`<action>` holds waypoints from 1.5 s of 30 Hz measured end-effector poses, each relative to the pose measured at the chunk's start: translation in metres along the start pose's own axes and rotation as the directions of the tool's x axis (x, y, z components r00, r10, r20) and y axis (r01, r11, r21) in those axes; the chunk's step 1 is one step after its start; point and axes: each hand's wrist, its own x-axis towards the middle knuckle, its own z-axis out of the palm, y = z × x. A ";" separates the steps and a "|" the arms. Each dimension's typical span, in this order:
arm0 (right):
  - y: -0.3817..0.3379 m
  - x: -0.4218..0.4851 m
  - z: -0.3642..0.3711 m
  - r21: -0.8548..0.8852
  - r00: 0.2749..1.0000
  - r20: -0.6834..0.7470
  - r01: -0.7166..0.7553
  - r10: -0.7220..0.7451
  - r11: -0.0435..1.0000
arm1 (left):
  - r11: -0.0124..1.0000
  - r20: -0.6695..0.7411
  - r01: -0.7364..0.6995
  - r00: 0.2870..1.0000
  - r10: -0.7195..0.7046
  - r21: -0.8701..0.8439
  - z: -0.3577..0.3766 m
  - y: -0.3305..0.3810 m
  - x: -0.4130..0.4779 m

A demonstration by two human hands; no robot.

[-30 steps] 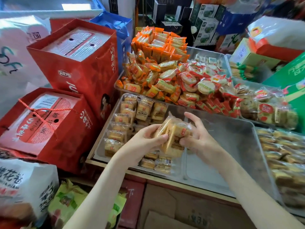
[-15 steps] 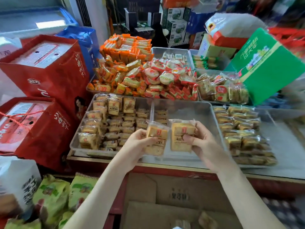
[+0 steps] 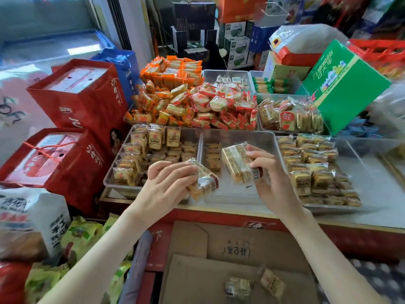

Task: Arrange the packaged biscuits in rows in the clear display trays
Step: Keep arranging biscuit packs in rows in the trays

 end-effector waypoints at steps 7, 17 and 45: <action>-0.035 0.016 0.017 0.666 0.772 0.085 -0.514 0.630 0.540 | 0.788 0.356 0.555 0.816 -0.455 -0.265 -0.022 0.034 0.012; -0.040 0.016 0.013 0.717 0.686 0.373 -0.641 0.625 0.275 | -0.597 0.839 0.694 0.018 -0.544 -0.402 -0.024 0.044 0.016; -0.048 -0.007 0.062 0.324 0.319 0.455 -0.929 0.831 0.179 | -0.057 0.580 0.968 0.098 -0.809 -0.244 -0.015 0.072 0.013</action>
